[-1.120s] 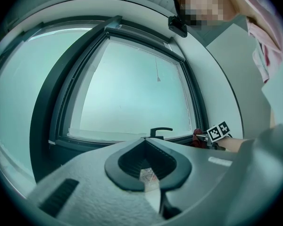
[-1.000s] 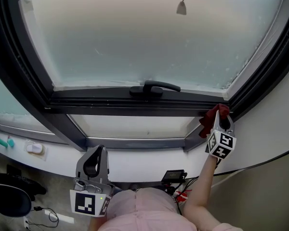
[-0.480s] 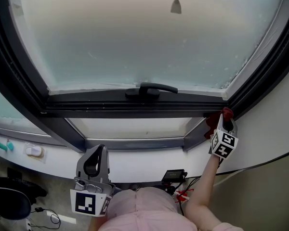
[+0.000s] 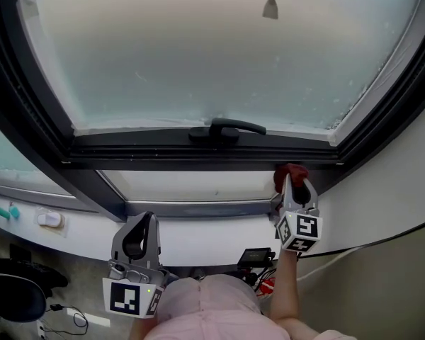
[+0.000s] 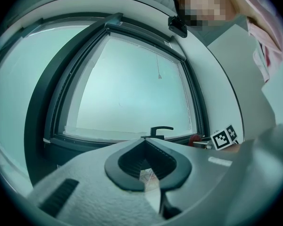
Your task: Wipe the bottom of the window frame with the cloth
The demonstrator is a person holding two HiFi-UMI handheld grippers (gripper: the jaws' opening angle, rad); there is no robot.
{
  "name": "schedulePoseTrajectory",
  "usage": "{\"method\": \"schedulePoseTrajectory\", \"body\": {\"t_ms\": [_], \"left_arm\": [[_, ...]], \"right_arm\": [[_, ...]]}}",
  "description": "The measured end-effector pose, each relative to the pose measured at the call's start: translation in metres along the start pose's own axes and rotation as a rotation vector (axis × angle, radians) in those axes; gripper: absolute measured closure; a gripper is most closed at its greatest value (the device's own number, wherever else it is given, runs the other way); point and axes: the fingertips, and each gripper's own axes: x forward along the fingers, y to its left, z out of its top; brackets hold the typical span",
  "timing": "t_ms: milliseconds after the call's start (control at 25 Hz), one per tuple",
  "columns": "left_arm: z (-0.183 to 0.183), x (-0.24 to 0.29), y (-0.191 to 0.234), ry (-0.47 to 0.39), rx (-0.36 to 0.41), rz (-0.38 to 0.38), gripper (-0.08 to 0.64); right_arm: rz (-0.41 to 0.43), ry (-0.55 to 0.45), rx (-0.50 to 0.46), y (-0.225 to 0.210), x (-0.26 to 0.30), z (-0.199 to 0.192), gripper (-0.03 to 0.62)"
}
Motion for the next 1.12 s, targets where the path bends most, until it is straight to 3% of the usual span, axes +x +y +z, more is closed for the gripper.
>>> {"method": "schedulePoseTrajectory", "body": {"t_ms": [160, 320, 560, 1120], "left_arm": [[0.000, -0.009, 0.006, 0.004, -0.001, 0.017, 0.566], [0.003, -0.021, 0.018, 0.002, 0.000, 0.052, 0.566], [0.004, -0.038, 0.040, 0.008, 0.003, 0.104, 0.566], [0.007, -0.036, 0.035, 0.004, 0.007, 0.070, 0.566]], "right_arm": [[0.296, -0.003, -0.020, 0.128, 0.018, 0.002, 0.523], [0.441, 0.017, -0.061, 0.202, 0.029, 0.000, 0.523], [0.428, 0.023, -0.098, 0.219, 0.051, 0.002, 0.526], [0.411, 0.010, -0.130, 0.213, 0.050, 0.004, 0.526]]}}
